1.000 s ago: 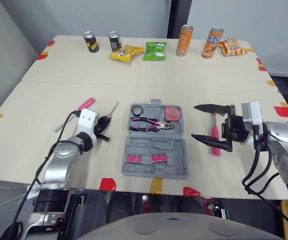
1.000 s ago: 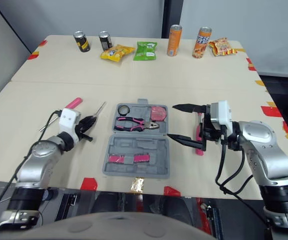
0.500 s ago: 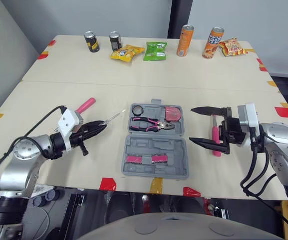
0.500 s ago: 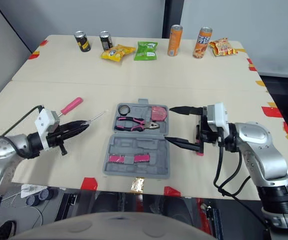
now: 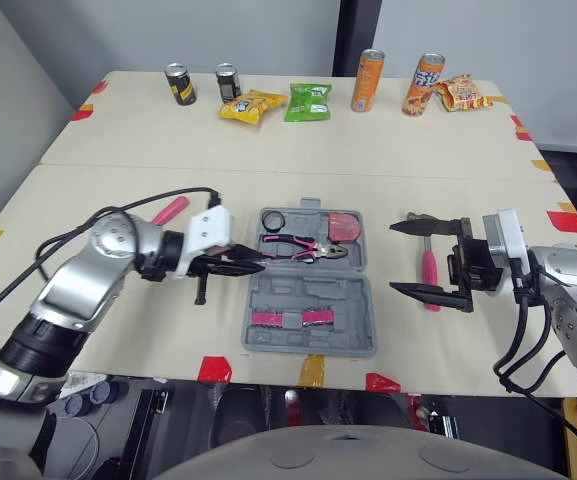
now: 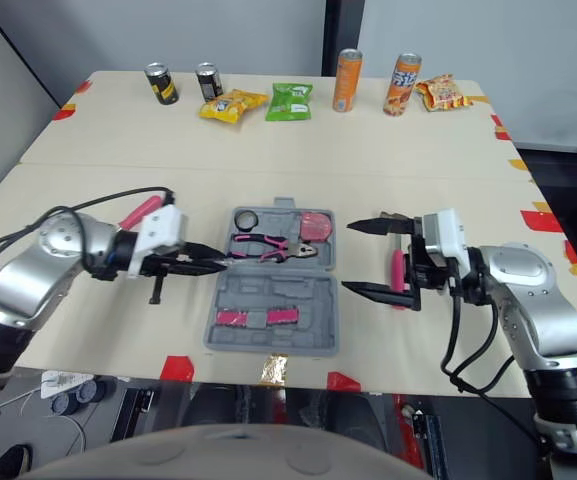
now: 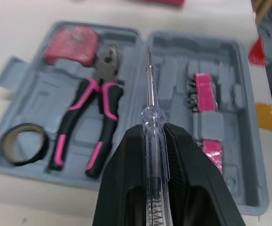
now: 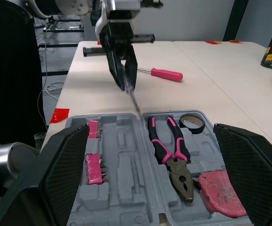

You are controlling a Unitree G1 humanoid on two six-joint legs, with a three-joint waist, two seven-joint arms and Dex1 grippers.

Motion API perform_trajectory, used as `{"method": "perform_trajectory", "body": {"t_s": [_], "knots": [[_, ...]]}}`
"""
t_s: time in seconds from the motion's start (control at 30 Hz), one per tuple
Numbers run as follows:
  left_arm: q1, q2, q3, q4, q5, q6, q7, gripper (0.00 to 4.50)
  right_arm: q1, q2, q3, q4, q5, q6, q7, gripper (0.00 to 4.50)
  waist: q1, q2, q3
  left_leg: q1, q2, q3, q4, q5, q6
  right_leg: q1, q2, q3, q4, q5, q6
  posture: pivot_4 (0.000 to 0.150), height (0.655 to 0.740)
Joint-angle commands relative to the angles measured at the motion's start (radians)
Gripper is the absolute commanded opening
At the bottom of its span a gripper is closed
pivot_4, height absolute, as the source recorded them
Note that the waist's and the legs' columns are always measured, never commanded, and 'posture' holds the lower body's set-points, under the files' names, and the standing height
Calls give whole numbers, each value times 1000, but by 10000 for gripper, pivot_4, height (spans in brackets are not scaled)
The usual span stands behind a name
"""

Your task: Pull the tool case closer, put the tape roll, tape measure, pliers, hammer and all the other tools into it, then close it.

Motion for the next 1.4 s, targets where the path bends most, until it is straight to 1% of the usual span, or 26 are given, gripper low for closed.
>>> {"method": "perform_trajectory", "body": {"t_s": [0.03,0.2,0.27,0.4,0.53,0.83,1.1,1.2,1.3,1.4], "knots": [[-40,-9,-57,-56,36,70,11,1198,14,-12,-36,-14,9,-12,5,45000,1,0,0,0,0,0,0,0,0,0,0,0,0,0,0,1500,7400],[-102,-82,-125,-60,78,194,87,1198,71,-40,-68,-12,4,-18,28,45000,13,0,0,0,0,0,0,0,0,0,0,0,0,0,0,1500,7400],[-106,-93,-143,-68,93,219,96,1198,87,-50,-79,-3,-1,-27,37,45000,17,0,0,-1,0,0,1,0,-1,0,0,0,0,0,0,1500,7400],[-96,-93,-173,-96,101,244,96,1198,91,-57,-84,9,-12,-44,43,45000,17,0,0,-1,0,1,1,0,-3,0,1,2,-1,0,0,1500,7400],[-102,-109,-219,-94,145,252,120,1198,87,-51,-82,9,-11,-46,37,45000,18,0,0,0,0,1,1,0,-3,0,1,2,0,0,0,1500,7400],[-136,-159,-247,-74,169,286,146,1198,84,-51,-81,15,-14,-50,39,45000,27,0,0,0,0,1,1,0,-3,0,1,2,-1,0,0,1500,7400],[-187,-140,-256,-65,188,285,112,1198,94,-38,-72,3,-17,-57,26,45000,33,0,0,0,0,1,1,0,-3,0,1,2,-1,0,0,1500,7400],[-190,-129,-259,-76,163,310,73,1198,96,-34,-72,1,-18,-58,22,45000,33,0,0,0,0,1,1,0,-3,0,1,2,-1,0,0,1500,7400],[-185,-103,-285,-82,188,282,40,1198,99,-35,-73,-1,-17,-59,22,45000,35,0,0,0,0,1,1,0,-3,0,1,2,-1,0,0,1500,7400],[-185,-116,-290,-69,195,282,54,1198,101,-37,-74,1,-20,-61,21,45000,38,0,0,0,0,1,1,0,-3,0,1,2,-1,0,0,1500,7400]]}}
